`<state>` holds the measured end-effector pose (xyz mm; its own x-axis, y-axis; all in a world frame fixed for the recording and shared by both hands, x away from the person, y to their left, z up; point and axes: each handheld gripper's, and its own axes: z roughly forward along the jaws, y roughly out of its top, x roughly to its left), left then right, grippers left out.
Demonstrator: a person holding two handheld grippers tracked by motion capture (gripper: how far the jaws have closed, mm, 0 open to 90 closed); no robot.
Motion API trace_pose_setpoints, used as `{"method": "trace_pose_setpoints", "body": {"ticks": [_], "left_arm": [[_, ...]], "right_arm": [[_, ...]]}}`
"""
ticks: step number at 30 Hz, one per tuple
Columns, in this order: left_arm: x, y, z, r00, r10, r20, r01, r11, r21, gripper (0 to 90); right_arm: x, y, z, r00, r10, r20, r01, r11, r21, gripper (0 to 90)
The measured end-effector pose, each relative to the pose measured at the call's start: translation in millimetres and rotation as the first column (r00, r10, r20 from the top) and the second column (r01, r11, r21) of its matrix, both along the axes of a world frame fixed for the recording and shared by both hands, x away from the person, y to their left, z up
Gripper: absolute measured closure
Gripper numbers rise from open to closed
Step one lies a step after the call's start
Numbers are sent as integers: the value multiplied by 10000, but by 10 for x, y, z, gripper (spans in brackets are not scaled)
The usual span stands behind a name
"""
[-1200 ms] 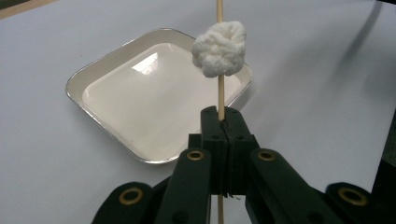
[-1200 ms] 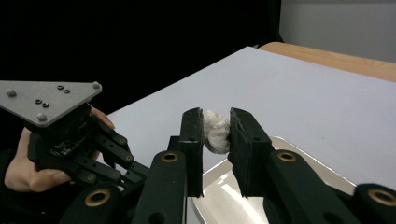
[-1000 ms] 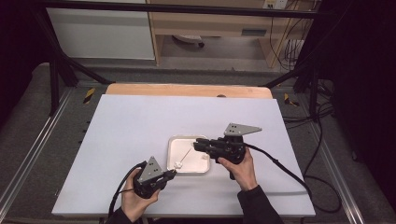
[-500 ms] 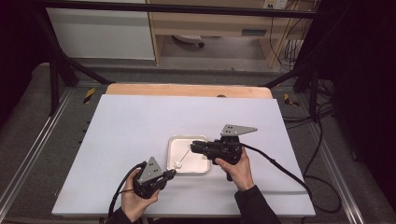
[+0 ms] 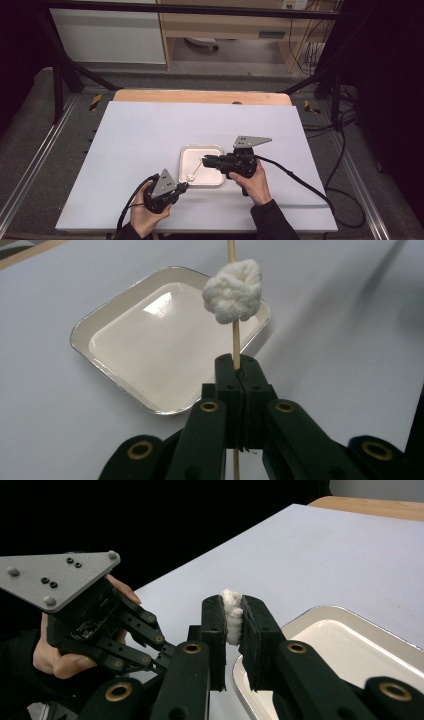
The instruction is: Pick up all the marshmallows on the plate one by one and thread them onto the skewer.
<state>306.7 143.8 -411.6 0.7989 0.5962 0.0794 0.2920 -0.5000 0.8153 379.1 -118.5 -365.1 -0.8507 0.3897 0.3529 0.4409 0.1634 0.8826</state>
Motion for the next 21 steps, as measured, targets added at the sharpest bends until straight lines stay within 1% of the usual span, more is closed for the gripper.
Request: {"method": "trace_pose_setpoints", "body": {"ticks": [7,8,10,16,18,21], "left_arm": [[-4,-10,5,9999,-4,107,2,9998,212,889],[-4,-15,2,10000,-19,77,17,9997,259,889],[-5,-23,-3,9999,0,139,-6,9992,397,889],[-2,-42,-20,10000,-71,54,68,9978,656,889],[0,-39,-16,10000,-35,46,32,9980,636,889],[-9,-36,-8,10000,-26,91,20,9982,605,890]], "right_arm": [[-8,3,-12,9999,128,72,-126,9994,-319,821],[-14,6,-13,9999,128,63,-126,9993,-348,822],[-18,10,-19,9997,238,63,-235,9989,-398,825],[-31,29,-42,9993,382,13,-380,9973,-632,829],[-34,30,-48,9994,348,36,-344,9963,-791,829],[-39,31,-49,9993,370,45,-365,9961,-800,831]]}}
